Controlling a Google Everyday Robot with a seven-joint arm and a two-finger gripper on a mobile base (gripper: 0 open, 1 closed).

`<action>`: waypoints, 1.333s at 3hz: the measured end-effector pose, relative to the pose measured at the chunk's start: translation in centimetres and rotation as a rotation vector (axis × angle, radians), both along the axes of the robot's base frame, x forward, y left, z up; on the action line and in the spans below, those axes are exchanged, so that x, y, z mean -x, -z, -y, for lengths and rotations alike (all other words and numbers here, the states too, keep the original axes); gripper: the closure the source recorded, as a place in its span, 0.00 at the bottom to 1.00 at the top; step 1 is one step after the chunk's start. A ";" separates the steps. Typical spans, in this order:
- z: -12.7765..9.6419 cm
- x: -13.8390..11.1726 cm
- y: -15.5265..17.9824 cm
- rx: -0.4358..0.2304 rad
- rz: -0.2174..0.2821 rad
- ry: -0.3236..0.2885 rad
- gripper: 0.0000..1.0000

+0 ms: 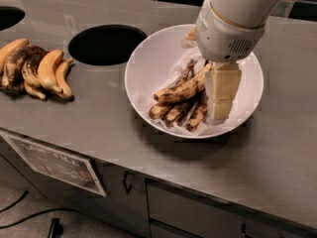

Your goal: Pick banana from white bowl

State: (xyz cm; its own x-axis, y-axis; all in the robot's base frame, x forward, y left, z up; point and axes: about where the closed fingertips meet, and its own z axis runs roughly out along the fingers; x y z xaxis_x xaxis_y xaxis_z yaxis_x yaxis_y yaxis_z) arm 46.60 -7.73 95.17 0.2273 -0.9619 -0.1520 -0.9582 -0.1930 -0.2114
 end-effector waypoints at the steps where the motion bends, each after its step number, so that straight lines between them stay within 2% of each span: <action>1: -0.8 -1.2 0.6 -0.003 -0.026 -0.012 0.00; 3: -1.6 -2.1 2.2 -0.035 -0.049 -0.023 0.00; 4: -1.1 -2.6 3.7 -0.041 -0.071 -0.014 0.00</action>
Offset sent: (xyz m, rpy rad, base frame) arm 0.0165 0.0075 -0.0125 -0.0071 0.0764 0.0117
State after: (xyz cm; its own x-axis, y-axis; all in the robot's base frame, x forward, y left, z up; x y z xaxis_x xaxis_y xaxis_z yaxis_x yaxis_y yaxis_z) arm 49.19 -6.61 91.43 0.2283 -0.9513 -0.2070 -0.9682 -0.1995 -0.1511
